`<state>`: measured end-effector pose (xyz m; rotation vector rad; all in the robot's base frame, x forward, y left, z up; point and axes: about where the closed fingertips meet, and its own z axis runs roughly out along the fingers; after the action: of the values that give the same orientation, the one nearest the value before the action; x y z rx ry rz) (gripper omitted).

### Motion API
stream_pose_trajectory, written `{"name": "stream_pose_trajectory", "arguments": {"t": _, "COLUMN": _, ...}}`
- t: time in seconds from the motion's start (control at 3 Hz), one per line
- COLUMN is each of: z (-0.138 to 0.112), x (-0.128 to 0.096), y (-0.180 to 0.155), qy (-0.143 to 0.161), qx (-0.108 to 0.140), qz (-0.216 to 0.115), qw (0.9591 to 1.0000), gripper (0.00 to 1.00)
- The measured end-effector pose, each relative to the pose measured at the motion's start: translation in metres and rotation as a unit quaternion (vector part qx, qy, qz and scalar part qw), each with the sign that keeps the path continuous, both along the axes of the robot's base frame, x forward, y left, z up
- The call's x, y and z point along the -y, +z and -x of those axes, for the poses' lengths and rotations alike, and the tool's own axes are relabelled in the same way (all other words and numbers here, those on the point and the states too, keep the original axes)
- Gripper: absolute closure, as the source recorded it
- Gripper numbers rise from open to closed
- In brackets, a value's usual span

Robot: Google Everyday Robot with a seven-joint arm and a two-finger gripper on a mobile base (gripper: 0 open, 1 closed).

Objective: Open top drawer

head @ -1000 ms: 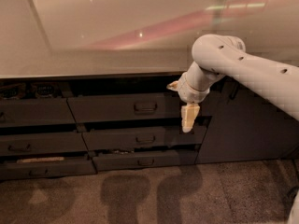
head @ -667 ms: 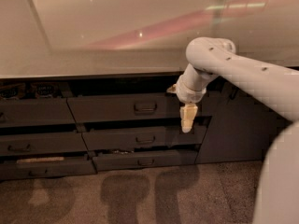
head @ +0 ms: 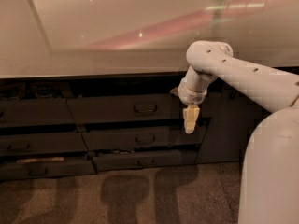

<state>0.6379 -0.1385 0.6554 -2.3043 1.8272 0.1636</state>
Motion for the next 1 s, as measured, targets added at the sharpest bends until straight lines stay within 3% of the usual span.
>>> {"name": "stream_pose_trajectory", "arguments": {"t": 0.33, "z": 0.0056, "x": 0.0000, "y": -0.0130, "qy": 0.021, "qx": 0.036, "qz": 0.028, "qw": 0.9987, "gripper": 0.00}}
{"name": "stream_pose_trajectory", "arguments": {"t": 0.67, "z": 0.0056, "x": 0.0000, "y": -0.0129, "qy": 0.021, "qx": 0.036, "qz": 0.028, "qw": 0.9987, "gripper": 0.00}}
{"name": "stream_pose_trajectory", "arguments": {"t": 1.0, "z": 0.0056, "x": 0.0000, "y": -0.0129, "qy": 0.021, "qx": 0.036, "qz": 0.028, "qw": 0.9987, "gripper": 0.19}}
